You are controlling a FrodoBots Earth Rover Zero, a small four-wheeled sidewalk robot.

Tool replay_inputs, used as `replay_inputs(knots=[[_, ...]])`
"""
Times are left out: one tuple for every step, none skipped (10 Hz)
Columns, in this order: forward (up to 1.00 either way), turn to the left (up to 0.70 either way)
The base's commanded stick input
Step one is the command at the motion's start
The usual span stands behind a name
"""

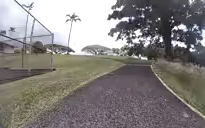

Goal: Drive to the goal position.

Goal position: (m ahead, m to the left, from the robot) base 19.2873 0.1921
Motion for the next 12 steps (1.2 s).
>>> replay_inputs(knots=[[0.69, -0.23], [0.69, -0.23], [0.69, -0.23], [0.69, -0.23], [0.69, -0.23], [0.69, -0.23], [0.69, -0.22], [0.69, -0.18], [0.69, -0.08], [0.69, -0.01], [0.69, 0.01], [0.69, 0.01]])
